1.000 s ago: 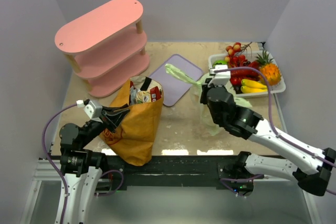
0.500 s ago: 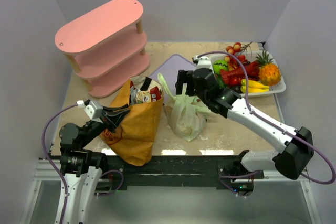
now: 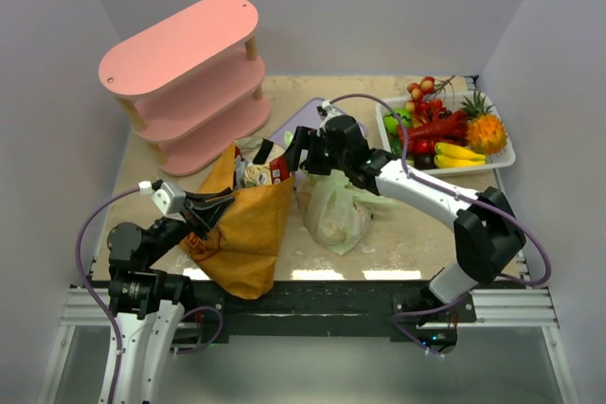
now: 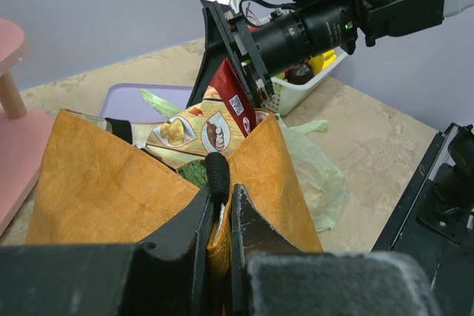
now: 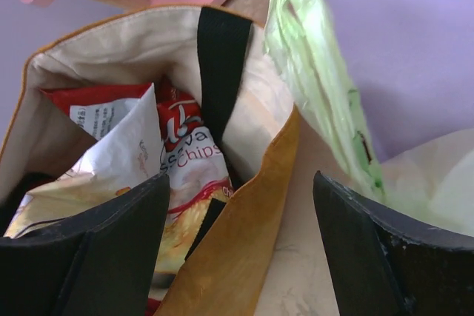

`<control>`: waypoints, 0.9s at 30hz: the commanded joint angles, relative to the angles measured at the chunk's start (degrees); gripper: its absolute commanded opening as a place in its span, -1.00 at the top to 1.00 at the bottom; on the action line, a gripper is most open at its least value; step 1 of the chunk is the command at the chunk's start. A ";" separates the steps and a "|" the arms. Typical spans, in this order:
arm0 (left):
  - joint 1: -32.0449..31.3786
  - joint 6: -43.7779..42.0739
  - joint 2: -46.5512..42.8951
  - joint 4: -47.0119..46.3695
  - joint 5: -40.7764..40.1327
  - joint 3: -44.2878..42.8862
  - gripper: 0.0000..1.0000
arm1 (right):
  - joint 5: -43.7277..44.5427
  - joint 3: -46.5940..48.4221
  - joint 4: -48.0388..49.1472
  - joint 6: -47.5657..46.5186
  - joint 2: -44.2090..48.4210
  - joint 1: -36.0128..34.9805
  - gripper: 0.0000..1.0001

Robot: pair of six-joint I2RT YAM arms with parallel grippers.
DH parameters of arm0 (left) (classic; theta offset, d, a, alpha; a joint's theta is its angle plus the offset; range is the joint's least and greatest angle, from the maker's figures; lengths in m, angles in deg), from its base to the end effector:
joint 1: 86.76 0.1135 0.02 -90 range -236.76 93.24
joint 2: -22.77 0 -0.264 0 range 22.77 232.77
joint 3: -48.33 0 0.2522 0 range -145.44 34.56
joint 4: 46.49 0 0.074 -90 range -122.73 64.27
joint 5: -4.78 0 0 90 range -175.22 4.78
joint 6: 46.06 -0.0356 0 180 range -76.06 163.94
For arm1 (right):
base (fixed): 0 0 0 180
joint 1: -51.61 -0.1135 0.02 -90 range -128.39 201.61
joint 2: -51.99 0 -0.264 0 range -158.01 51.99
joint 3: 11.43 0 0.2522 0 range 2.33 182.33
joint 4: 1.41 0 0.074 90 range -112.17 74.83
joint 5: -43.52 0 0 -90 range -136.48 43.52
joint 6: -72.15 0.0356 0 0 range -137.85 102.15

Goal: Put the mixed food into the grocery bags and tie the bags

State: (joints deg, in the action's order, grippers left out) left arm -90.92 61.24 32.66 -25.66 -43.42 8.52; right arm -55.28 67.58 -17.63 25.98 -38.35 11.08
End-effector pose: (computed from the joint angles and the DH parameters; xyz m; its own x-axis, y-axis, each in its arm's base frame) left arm 0.0759 -0.0293 0.3005 -0.0608 -0.2178 -0.9741 0.7252 0.6609 -0.1931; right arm 0.2744 0.2418 0.2774 -0.7697 0.2423 -0.5906 -0.2942 0.6864 0.6650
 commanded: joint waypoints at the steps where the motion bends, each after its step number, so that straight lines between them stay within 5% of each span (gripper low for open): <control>1: -0.06 -1.13 -0.14 -3.12 0.74 -1.12 1.00 | -7.10 -0.83 6.50 4.42 -1.49 -3.75 -0.56; 4: -0.06 -1.30 -0.13 -2.85 0.04 -1.29 1.00 | -8.16 -1.35 8.07 5.29 -3.78 -6.31 -0.21; 5: -0.06 -1.48 -0.13 -2.59 -0.49 -1.38 1.00 | -8.25 -2.23 9.04 5.82 -3.96 -6.49 0.04; 6: -0.06 -1.65 -0.13 -2.24 -2.32 -1.73 1.00 | -8.17 -2.58 10.53 6.61 -3.70 -6.49 0.59; 8: -0.06 -2.70 -0.05 -0.31 -5.84 -2.43 1.00 | -5.46 -1.11 10.11 4.79 -1.60 -6.40 1.00; 12: -0.14 -4.99 1.09 -1.00 -15.49 -4.27 1.00 | -2.01 5.84 9.38 -1.46 3.59 -6.49 1.00; 18: -0.06 -10.26 5.57 -9.67 -18.43 -10.33 1.00 | -4.47 11.21 17.56 -7.09 8.60 -6.75 1.00; 21: -0.06 -13.60 5.32 -10.06 -17.11 -10.52 1.00 | -7.01 9.03 20.81 -9.81 9.39 -7.63 1.00; 26: -0.06 -14.40 2.94 2.22 -16.40 -6.40 1.00 | -9.22 -7.05 30.57 -15.78 12.73 -10.35 1.00; 27: -0.14 -13.88 2.59 4.42 -17.62 -5.17 0.77 | -9.05 -8.90 31.45 -16.75 13.00 -11.31 1.00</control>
State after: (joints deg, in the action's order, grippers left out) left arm -91.21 50.09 37.23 -24.39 -56.53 1.90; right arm -59.17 66.14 -0.76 15.78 -29.11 2.82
